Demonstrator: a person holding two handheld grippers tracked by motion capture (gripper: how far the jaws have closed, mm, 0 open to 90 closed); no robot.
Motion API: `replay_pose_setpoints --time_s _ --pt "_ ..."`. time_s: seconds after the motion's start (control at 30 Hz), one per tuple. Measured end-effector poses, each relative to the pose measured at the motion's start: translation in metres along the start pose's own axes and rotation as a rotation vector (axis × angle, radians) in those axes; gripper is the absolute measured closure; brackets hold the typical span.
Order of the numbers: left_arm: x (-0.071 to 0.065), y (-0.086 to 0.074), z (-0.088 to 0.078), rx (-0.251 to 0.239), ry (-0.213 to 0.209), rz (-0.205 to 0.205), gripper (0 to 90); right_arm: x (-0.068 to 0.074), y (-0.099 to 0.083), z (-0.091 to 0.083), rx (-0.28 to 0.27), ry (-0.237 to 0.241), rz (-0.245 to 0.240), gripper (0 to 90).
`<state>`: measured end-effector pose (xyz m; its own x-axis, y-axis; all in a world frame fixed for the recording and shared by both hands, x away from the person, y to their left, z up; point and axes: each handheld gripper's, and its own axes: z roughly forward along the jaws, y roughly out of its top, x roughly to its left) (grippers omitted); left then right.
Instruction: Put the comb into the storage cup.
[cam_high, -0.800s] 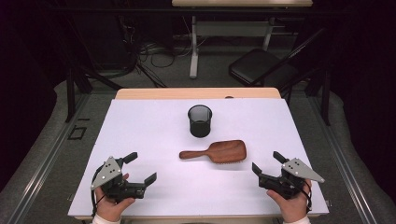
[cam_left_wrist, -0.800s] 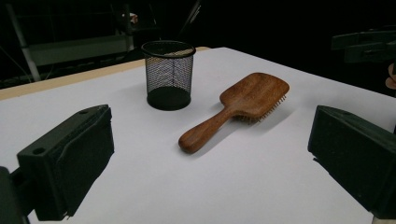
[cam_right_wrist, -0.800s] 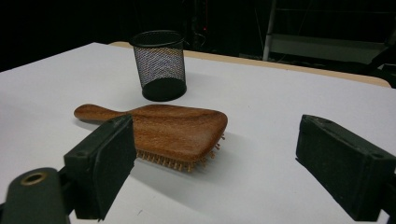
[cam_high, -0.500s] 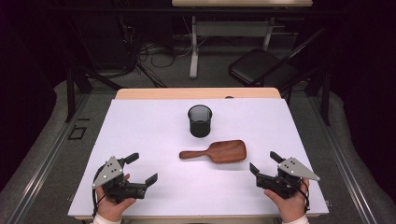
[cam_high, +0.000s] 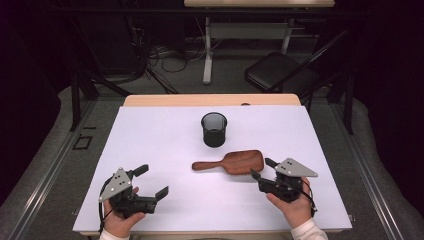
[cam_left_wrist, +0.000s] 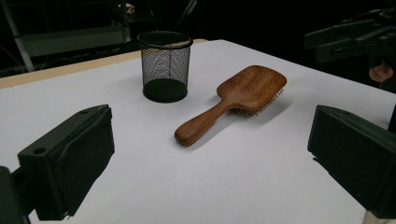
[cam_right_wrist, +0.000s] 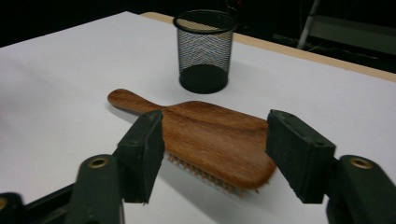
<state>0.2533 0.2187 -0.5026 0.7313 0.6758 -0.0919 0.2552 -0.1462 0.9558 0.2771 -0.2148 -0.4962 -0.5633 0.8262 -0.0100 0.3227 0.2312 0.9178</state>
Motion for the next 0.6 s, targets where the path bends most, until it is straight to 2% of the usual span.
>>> replay_pose_setpoints --time_s 0.1,0.2,0.33,0.43,0.57,0.6 --pt "0.0 0.0 0.0 0.003 -0.001 -0.002 1.0 0.009 0.008 0.014 0.013 0.006 -0.022 38.6" --pt "0.0 0.0 -0.002 -0.004 -0.01 -0.015 1.0 0.018 0.016 0.027 0.03 0.033 -0.029 40.5" --pt "0.0 0.0 -0.002 0.0 0.004 -0.015 1.1 0.024 0.021 0.038 0.001 0.059 -0.025 42.4" --pt "0.0 -0.001 -0.001 0.002 0.002 -0.015 1.1 0.028 0.028 0.05 0.04 0.082 0.002 44.4" --pt "0.0 -0.001 -0.001 0.004 0.002 -0.012 1.1 0.031 0.032 0.058 0.068 0.086 -0.002 48.2" --pt "0.0 -0.001 -0.001 0.004 -0.001 -0.012 1.1 0.034 0.036 0.063 0.083 0.091 -0.013 53.9"
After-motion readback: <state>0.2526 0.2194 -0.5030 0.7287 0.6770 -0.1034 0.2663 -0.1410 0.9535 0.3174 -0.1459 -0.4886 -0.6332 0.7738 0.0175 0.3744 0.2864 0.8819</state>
